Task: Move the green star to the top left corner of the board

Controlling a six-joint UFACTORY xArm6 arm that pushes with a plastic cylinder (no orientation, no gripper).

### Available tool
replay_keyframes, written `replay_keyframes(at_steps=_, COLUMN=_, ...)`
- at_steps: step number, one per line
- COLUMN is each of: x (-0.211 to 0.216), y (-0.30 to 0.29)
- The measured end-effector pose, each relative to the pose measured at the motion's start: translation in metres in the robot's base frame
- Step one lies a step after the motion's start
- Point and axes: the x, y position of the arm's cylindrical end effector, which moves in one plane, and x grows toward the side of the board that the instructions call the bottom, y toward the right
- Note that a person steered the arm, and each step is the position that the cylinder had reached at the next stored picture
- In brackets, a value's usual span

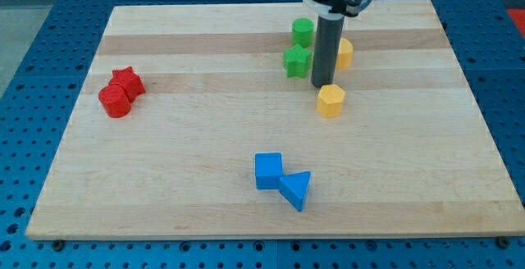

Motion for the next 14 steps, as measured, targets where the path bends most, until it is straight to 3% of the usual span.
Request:
replay_keyframes(at_steps=2, x=-0.021, y=-0.012)
replay_keyframes(at_steps=6, x=-0.078, y=-0.134)
replay_keyframes(at_steps=7, x=-0.081, y=-0.166)
replay_keyframes(at_steps=9, x=-0.065, y=-0.157)
replay_keyframes(at_steps=11, x=-0.083, y=-0.215)
replay_keyframes(at_steps=14, x=-0.061, y=-0.213)
